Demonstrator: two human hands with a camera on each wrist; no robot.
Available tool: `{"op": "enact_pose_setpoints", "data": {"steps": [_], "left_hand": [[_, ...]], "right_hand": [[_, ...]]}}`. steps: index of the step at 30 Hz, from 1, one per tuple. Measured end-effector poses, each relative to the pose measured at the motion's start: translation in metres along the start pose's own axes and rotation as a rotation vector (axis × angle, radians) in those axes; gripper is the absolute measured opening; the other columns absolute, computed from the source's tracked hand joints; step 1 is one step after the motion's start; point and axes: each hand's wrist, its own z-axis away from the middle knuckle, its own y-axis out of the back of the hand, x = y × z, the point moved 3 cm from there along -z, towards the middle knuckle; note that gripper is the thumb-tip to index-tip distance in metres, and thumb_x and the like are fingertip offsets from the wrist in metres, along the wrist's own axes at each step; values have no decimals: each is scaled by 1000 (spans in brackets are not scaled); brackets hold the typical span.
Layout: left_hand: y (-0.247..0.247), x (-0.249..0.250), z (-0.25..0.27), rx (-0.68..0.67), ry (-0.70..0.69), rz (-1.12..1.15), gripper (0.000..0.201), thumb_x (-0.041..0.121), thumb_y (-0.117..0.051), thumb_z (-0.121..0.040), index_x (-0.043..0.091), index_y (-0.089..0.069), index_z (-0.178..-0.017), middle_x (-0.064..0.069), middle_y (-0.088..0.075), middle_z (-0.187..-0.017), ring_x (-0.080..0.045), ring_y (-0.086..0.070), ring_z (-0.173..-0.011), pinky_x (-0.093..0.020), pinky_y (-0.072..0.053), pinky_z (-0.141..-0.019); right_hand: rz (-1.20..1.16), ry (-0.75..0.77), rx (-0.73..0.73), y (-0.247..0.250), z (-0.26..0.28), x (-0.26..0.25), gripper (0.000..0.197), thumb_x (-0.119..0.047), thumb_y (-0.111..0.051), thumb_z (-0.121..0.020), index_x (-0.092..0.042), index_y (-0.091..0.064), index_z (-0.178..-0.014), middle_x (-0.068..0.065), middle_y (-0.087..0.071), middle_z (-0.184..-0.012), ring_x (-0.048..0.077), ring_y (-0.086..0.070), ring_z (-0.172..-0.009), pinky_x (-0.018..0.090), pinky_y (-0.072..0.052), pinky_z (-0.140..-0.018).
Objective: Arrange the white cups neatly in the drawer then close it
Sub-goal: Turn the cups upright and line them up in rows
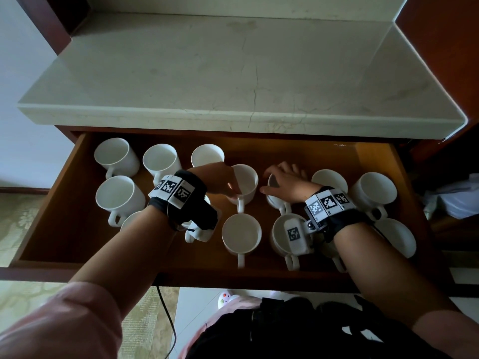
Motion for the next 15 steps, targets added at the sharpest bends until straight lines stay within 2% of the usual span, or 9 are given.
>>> {"op": "enact_pose_setpoints", "data": {"steps": [9,15], "left_hand": [[-1,2,-1,1,-11,-3,29,36,-67,-86,24,-71,-112,1,-70,-112,-14,-63,-104,-32,-43,-102],[0,3,0,1,-46,-30,29,38,-66,-86,28,-70,-112,4,-68,-115,-13,-58,-111,-32,-35,-108]], "right_hand": [[-1,-1,11,0,1,-1,52,-57,-47,-89,-32,-37,-134,3,-26,-143,30,-22,-133,44,-20,-106],[11,-8,9,0,1,-1,52,-58,-46,-89,-33,-35,-134,4,-26,-143,31,-22,-132,43,-21,-105]]}}
